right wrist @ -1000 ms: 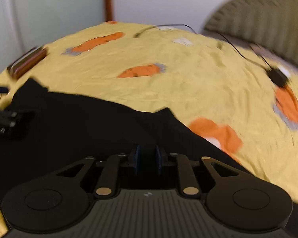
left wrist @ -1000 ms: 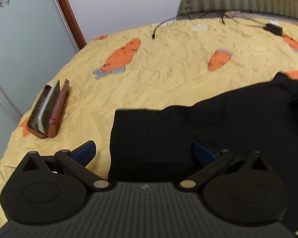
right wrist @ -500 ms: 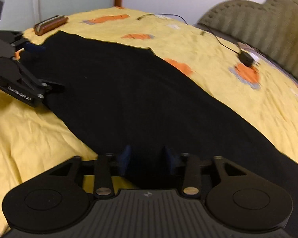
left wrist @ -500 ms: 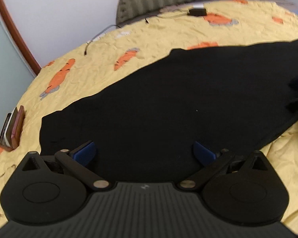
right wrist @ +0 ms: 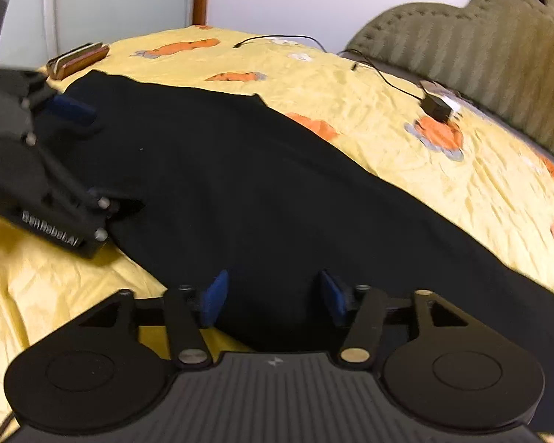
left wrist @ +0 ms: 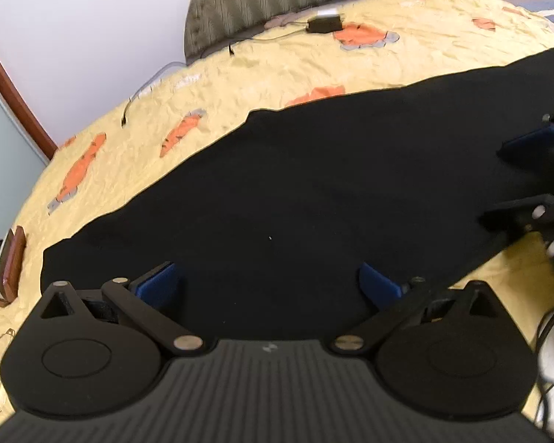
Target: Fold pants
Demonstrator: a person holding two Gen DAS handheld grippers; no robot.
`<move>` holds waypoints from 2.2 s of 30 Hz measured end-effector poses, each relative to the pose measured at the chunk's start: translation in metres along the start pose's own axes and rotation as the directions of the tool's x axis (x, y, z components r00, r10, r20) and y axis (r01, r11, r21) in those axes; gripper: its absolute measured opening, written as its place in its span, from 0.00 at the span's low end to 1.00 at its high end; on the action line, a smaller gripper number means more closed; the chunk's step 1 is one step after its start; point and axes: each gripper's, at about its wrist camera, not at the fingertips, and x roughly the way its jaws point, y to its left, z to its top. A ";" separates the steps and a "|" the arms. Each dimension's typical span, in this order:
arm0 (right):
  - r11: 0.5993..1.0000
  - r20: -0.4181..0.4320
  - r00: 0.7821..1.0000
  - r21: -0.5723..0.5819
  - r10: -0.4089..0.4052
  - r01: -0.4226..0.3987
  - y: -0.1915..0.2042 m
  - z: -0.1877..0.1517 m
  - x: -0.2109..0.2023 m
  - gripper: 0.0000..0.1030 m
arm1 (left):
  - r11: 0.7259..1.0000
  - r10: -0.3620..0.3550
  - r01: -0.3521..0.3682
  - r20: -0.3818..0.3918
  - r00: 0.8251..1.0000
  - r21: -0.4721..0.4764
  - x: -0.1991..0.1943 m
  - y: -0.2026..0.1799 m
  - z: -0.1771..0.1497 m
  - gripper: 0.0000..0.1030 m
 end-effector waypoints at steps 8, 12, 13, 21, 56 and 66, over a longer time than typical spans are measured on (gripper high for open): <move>0.993 0.062 0.996 0.107 -0.061 0.055 -0.014 -0.004 -0.015 0.67 | 0.996 0.001 -0.006 -0.050 0.999 -0.087 -0.007 0.014 0.005 1.00; 0.992 0.011 0.998 0.111 -0.059 0.057 -0.025 -0.021 -0.012 0.77 | 0.998 0.015 -0.015 -0.011 1.000 -0.053 -0.021 0.000 0.019 1.00; 0.991 0.000 0.998 0.120 -0.056 0.056 -0.029 -0.025 -0.017 0.77 | 0.999 0.004 -0.004 -0.004 1.000 -0.050 -0.024 -0.006 0.025 1.00; 0.906 0.109 0.974 0.399 -0.198 0.139 -0.091 -0.075 -0.095 0.77 | 0.994 -0.101 0.102 0.039 0.994 -0.042 -0.028 -0.064 0.068 1.00; 0.104 0.112 0.908 0.992 -0.405 -0.076 -0.289 -0.209 -0.110 0.13 | 0.990 -0.144 0.143 0.050 0.988 0.020 -0.021 -0.125 0.098 1.00; 0.476 0.071 0.853 0.852 -0.517 0.217 -0.245 -0.131 -0.124 0.07 | 0.993 -0.017 0.018 0.008 1.000 -0.118 -0.003 -0.067 0.093 1.00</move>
